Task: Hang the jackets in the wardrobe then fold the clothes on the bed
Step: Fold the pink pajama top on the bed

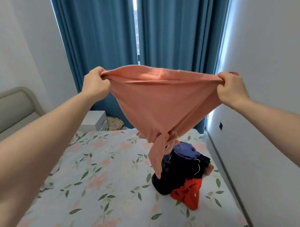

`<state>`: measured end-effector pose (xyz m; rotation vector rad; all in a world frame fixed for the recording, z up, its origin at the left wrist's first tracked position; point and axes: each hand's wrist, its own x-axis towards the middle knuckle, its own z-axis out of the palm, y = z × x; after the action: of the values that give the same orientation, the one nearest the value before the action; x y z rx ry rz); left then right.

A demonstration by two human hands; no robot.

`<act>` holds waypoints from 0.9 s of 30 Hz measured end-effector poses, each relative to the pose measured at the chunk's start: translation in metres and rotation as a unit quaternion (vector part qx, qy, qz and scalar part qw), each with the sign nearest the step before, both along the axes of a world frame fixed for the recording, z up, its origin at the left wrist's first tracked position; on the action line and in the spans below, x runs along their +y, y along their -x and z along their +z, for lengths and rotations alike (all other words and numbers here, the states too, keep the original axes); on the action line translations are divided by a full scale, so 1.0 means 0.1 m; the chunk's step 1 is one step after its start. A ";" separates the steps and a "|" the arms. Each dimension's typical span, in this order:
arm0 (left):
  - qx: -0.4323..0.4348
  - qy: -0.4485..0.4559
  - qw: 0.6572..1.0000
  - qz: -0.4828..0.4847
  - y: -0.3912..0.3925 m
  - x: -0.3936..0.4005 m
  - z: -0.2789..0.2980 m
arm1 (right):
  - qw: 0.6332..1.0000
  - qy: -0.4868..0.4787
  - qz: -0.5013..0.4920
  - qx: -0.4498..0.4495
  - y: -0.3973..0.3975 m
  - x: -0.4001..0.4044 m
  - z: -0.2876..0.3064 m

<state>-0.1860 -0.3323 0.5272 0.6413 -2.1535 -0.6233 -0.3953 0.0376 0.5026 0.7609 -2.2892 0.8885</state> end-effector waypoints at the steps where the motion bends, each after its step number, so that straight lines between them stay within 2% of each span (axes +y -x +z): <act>1: -0.012 0.006 1.000 -0.012 -0.06 0.02 -0.13 | 1.000 -0.016 0.013 -0.001 -0.04 0.02 -0.12; 6: -0.086 0.014 0.993 -0.078 -0.43 0.17 -1.19 | 0.992 -0.106 0.060 -0.044 -0.20 0.22 -1.04; 12: -0.226 -0.019 0.966 -0.123 -0.96 0.40 -3.09 | 0.952 -0.244 0.099 -0.156 -0.45 0.61 -2.78; 16: -0.358 -0.067 0.920 -0.144 -1.45 0.69 -4.39 | 0.901 -0.338 0.114 -0.248 -0.87 0.87 -3.86; 20: -0.463 -0.111 0.866 -0.155 -1.88 1.08 -5.40 | 0.850 -0.375 0.130 -0.347 -1.32 1.15 -4.78; 24: -0.528 -0.150 0.819 -0.166 -2.20 1.49 -5.99 | 0.784 -0.438 0.087 -0.433 -1.67 1.58 -5.58; 27: -0.581 -0.166 0.780 -0.163 -2.39 1.75 -6.27 | 0.759 -0.459 0.099 -0.451 -1.88 1.79 -5.86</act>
<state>0.0534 -0.1568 -0.0996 1.0202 -3.4079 -0.9557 -0.2072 0.2171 -0.0837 1.1355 -3.6503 0.0617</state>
